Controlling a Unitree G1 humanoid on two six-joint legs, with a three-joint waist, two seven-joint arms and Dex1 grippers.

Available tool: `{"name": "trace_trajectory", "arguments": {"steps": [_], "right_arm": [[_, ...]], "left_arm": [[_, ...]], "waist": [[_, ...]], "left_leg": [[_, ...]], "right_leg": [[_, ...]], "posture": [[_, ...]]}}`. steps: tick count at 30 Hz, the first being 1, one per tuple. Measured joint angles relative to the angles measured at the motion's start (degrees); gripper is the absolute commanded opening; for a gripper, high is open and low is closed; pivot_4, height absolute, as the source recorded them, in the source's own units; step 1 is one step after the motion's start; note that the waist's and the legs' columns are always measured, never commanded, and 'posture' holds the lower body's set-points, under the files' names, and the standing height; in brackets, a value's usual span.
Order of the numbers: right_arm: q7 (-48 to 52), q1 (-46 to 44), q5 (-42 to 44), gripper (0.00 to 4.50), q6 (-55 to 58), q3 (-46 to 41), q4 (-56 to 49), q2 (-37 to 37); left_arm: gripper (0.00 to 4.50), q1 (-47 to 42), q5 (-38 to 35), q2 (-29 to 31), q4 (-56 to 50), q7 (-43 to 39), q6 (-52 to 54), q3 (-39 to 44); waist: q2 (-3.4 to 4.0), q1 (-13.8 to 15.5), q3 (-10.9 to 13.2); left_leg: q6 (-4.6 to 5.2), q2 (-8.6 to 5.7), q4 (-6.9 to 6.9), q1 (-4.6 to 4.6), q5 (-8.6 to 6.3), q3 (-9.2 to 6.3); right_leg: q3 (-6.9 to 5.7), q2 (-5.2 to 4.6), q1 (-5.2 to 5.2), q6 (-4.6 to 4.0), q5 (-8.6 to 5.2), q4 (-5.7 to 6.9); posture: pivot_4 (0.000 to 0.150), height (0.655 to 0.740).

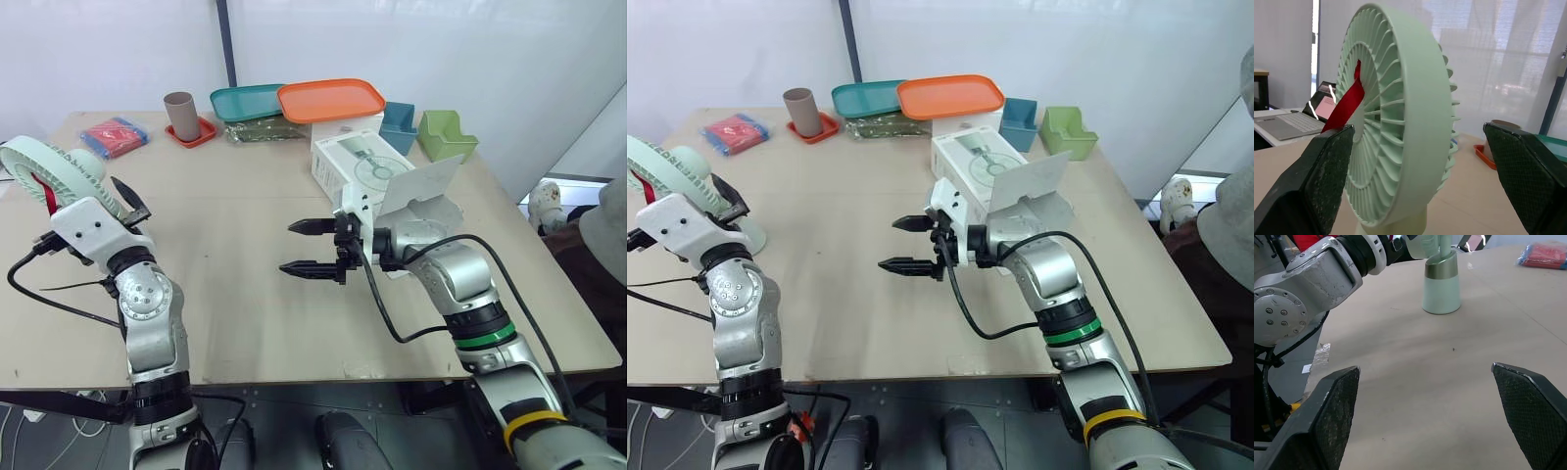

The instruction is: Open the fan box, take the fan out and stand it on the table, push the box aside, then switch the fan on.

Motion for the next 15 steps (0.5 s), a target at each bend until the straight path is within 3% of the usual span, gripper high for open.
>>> {"name": "trace_trajectory", "arguments": {"steps": [13,15], "right_arm": [[-0.2,0.2,-0.1,4.4,0.2,0.2,0.0,-0.5],[-0.5,0.5,-0.1,4.5,0.2,0.2,-0.4,-0.7]], "left_arm": [[4.5,-3.9,0.6,0.0,3.0,3.2,-0.2,0.3],[4.07,-4.5,0.5,0.0,3.6,3.9,-0.2,0.7]], "waist": [[0.0,0.0,0.0],[-0.01,0.0,0.0]], "left_leg": [[-0.02,-0.04,-0.01,-0.01,0.01,-0.03],[-0.02,-0.04,-0.01,-0.02,0.01,-0.04]], "right_leg": [[0.01,0.0,0.0,0.03,-0.01,0.0],[0.01,0.0,0.0,0.03,-0.01,-0.01]], "posture": [[0.15,0.74],[0.15,0.74]]}}
